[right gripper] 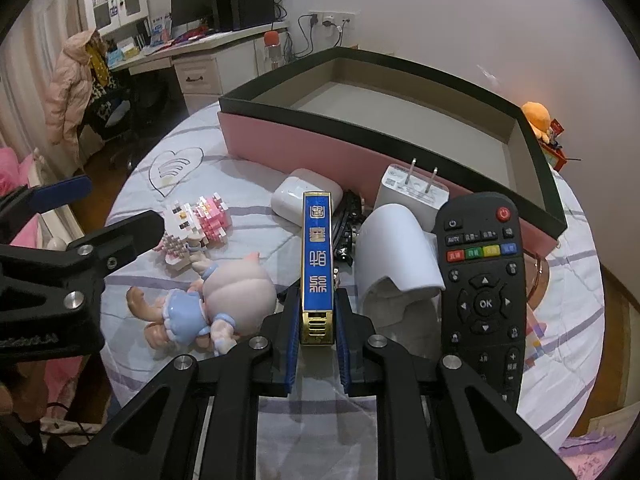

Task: Organize rigid objects
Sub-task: 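Reach the right gripper to the blue-and-gold box and grasp it, then carry the blue box into the pink tray and release it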

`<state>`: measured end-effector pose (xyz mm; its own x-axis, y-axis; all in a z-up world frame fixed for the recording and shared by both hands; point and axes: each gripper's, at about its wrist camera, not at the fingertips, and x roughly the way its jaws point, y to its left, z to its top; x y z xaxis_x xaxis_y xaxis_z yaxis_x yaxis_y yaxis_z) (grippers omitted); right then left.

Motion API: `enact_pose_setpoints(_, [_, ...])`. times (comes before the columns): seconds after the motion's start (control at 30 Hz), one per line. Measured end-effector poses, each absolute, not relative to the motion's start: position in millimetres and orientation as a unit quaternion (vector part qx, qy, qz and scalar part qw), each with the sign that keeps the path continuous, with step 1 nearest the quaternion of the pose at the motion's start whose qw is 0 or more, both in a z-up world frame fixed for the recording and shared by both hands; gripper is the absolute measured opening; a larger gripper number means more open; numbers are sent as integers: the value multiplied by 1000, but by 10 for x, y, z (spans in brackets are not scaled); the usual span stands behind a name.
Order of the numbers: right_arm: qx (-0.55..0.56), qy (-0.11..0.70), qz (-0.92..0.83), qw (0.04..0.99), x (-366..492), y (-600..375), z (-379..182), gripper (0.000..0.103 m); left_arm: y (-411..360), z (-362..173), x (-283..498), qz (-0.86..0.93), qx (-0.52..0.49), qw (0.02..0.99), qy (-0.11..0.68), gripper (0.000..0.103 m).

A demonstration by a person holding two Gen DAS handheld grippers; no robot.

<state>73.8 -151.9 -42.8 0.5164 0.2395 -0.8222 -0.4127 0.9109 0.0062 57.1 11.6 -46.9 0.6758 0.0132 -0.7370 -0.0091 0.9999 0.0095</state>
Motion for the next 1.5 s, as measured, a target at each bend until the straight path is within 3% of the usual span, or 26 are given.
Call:
enact_pose_setpoints(0.43, [-51,429,185,883,683,-1704,-8,15,25,-249,688,4,1,917,400,103])
enact_pose_setpoints(0.77, [8,411,166,896,1258,-1913,411,15,-7,151,1274,20,-9,923,384,103])
enact_pose_setpoints(1.1, [64,471,49,879,2258,-2335,-166,15,-205,-17,1957,5,4,917,399,103])
enact_pose_setpoints(1.5, [14,497,11,867,2408,-2266,-324,16,-312,-242,2162,-10,3,907,420,103])
